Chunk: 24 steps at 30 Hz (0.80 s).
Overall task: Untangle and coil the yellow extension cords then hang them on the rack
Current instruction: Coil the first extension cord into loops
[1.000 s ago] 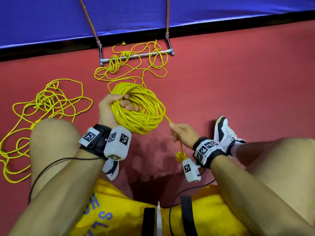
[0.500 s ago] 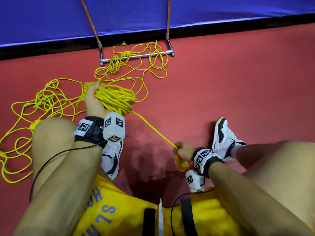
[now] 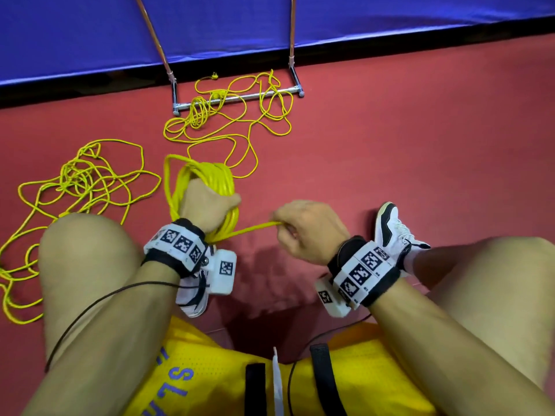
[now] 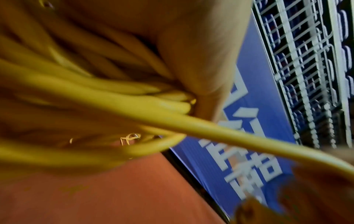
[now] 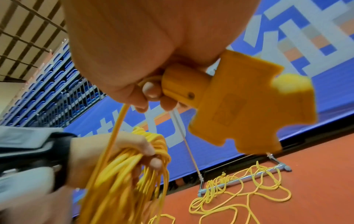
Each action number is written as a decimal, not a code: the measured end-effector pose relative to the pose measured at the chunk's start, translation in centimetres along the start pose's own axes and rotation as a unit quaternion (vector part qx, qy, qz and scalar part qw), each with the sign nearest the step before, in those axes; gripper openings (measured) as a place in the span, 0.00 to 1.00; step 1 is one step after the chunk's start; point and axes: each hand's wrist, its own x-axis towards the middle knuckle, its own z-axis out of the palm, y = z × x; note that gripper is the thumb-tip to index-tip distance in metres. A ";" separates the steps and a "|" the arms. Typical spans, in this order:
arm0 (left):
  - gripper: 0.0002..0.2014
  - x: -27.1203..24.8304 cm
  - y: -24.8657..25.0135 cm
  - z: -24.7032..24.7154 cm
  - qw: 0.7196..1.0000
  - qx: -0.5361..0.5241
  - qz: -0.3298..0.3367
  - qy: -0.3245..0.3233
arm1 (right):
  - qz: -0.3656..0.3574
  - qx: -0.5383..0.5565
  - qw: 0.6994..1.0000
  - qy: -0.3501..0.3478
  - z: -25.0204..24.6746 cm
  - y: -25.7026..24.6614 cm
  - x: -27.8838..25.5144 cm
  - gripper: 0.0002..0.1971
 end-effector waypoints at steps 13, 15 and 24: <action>0.12 -7.0 5.1 3.3 0.794 -0.372 -0.264 -0.401 | 0.082 0.055 0.994 0.038 -1.2 2.8 1.3 0.14; 0.26 -7.1 5.4 3.0 0.789 -0.385 -0.284 -0.386 | 0.087 0.097 0.991 0.035 -1.0 2.8 1.5 0.13; 0.17 -8.4 5.2 3.4 0.785 -0.388 -0.207 -0.436 | 0.157 0.347 0.925 -0.005 -0.5 2.2 1.2 0.19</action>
